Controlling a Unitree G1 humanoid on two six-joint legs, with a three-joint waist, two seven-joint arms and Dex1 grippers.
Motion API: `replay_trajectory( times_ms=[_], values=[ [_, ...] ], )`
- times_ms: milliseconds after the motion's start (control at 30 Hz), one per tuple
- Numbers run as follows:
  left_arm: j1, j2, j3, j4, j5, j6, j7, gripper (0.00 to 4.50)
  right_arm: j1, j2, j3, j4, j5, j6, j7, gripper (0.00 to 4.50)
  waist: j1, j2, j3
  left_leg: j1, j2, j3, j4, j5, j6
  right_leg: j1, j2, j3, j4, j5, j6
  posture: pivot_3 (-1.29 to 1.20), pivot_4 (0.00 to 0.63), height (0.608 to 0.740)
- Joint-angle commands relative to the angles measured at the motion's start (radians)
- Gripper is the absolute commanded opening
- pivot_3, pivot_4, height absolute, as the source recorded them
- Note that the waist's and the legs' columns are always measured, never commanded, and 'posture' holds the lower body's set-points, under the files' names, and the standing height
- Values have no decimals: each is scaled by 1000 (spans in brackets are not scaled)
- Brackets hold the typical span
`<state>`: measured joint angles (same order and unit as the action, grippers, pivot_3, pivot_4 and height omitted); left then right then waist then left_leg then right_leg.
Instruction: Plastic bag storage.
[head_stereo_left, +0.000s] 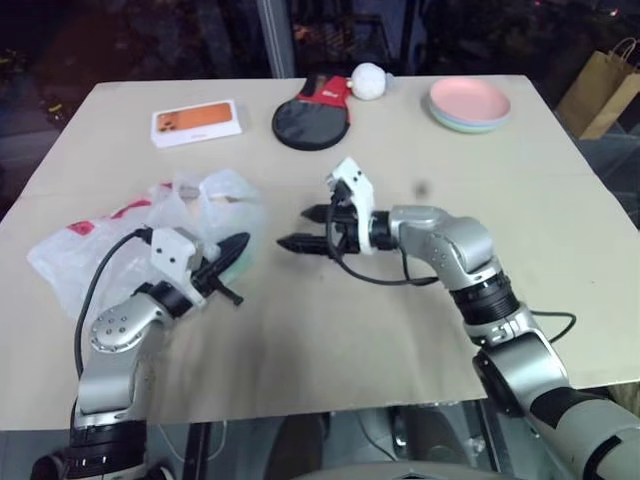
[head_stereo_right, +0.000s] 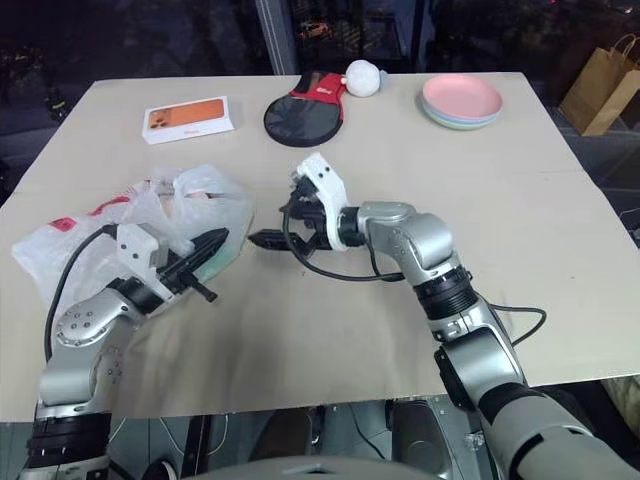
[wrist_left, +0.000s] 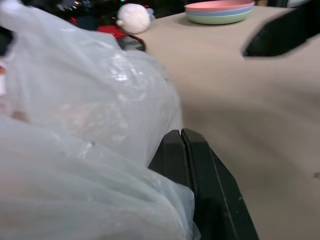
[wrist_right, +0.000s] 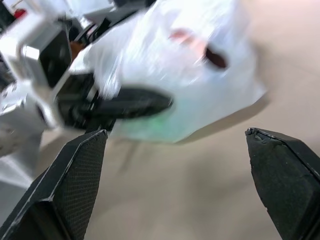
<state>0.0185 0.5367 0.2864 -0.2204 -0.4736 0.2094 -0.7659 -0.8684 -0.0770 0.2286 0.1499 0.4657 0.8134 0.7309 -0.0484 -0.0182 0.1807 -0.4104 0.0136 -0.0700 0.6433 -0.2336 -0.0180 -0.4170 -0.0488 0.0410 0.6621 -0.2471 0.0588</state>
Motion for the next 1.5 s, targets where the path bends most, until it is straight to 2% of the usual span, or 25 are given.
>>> replay_trajectory(
  times_ms=[33, 200, 367, 500, 867, 933, 1200, 1367, 1500],
  values=[
    [64, 28, 61, -114, -201, 133, -60, 0, -54, 27, -50, -15, 9, -30, -26, 4477, -2, 0, 0, 0, 0, 0, 0, 0, 0, 0, 0, 0, 0, 0, 0, 0, 150, 740],
    [150, 76, 256, -118, -491, 316, -62, 0, -83, 104, -147, -1, 103, 83, -84, 4477, -11, 1, 1, -2, 2, -2, 0, 0, 0, -3, 1, -2, 1, 0, 0, 0, 150, 740],
    [130, 85, 398, -115, -735, 406, -11, 0, -105, 147, -103, 12, 100, 112, -66, 4477, -9, 1, 1, -2, 0, -4, 1, 0, 0, -1, 0, -4, 1, 0, 0, 0, 150, 740],
    [75, 77, 492, -72, -823, 386, 82, 0, -153, 214, -84, 96, 70, 62, -73, 4477, -11, 1, 1, -2, 0, -5, 1, 0, 0, -1, 0, -4, 1, 0, 0, 0, 150, 740],
    [-22, 3, 516, -27, -678, 236, 298, 0, -295, 329, 24, 420, -110, -203, -61, 4477, -10, 0, 0, -2, -1, -5, 1, 0, 0, 0, 0, -5, 1, 0, -1, 0, 150, 740],
    [-36, -15, 509, -28, -657, 216, 322, 0, -300, 342, 85, 460, -158, -213, -41, 4477, -10, -1, 0, -2, -1, -5, 1, 0, -1, 0, 0, -5, 1, 0, -1, 0, 150, 740],
    [-41, -39, 487, -37, -626, 197, 341, 0, -270, 349, 157, 348, -126, -122, 40, 4477, -11, -1, 0, -3, -2, -5, 1, 0, -1, -1, -1, -5, 0, 0, -1, 0, 150, 740],
    [-51, -41, 471, -32, -612, 195, 341, 0, -299, 343, 93, 320, -131, -171, -46, 4477, -9, -1, 0, -2, -2, -6, 1, 0, -1, 0, -1, -6, 1, 0, -1, 0, 150, 740],
    [-55, -43, 459, -33, -610, 199, 336, 0, -307, 321, 95, 241, -69, -68, 15, 4477, -9, -1, 0, -2, -2, -6, 1, 0, -1, 0, -1, -6, 1, 0, -1, 0, 150, 740]
  ],
)
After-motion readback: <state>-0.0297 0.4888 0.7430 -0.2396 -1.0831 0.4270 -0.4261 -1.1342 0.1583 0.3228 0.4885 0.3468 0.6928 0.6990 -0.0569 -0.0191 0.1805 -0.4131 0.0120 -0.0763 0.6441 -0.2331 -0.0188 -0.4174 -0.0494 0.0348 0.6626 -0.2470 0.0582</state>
